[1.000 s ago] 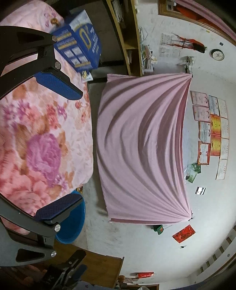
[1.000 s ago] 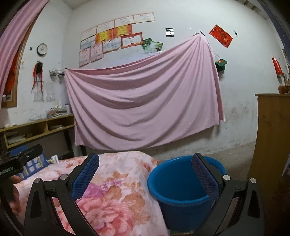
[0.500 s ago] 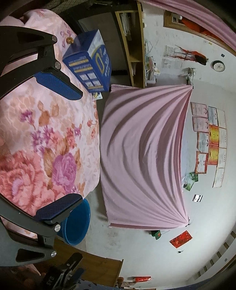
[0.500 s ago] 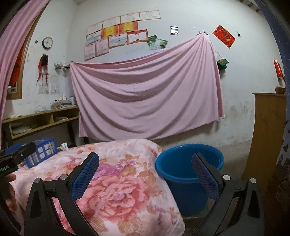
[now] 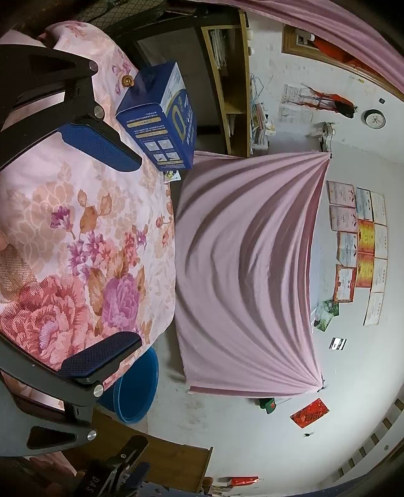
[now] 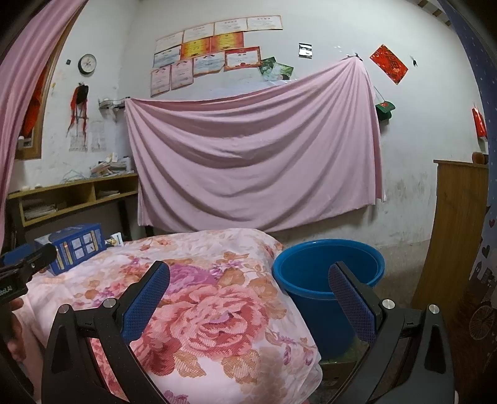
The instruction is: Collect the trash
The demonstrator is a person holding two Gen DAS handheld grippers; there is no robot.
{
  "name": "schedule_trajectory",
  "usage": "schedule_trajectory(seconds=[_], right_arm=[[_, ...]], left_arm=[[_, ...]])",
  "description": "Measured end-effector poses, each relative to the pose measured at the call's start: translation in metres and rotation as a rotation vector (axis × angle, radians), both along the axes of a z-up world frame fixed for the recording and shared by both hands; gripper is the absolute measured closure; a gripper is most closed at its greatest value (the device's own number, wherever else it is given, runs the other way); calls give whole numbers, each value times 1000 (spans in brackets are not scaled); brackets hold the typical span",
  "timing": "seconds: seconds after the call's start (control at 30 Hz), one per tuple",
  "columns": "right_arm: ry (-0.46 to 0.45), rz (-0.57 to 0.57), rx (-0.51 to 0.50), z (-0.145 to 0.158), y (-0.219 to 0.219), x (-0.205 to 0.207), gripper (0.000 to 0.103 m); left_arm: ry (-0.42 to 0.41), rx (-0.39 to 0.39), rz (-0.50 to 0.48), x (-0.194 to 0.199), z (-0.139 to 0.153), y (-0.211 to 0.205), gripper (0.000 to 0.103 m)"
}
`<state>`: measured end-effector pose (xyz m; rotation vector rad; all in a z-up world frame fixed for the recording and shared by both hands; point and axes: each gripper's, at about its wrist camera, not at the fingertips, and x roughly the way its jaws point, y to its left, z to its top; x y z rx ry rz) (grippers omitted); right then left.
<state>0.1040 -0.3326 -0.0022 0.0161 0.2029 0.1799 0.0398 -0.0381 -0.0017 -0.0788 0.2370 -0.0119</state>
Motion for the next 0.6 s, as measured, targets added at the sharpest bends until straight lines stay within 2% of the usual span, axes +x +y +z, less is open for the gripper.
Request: schedule_trajectory(seconds=[0.6], right_arm=[[1,-1,0,0,1,-1,0]], left_arm=[[-4,0,5,1,0,3,2]])
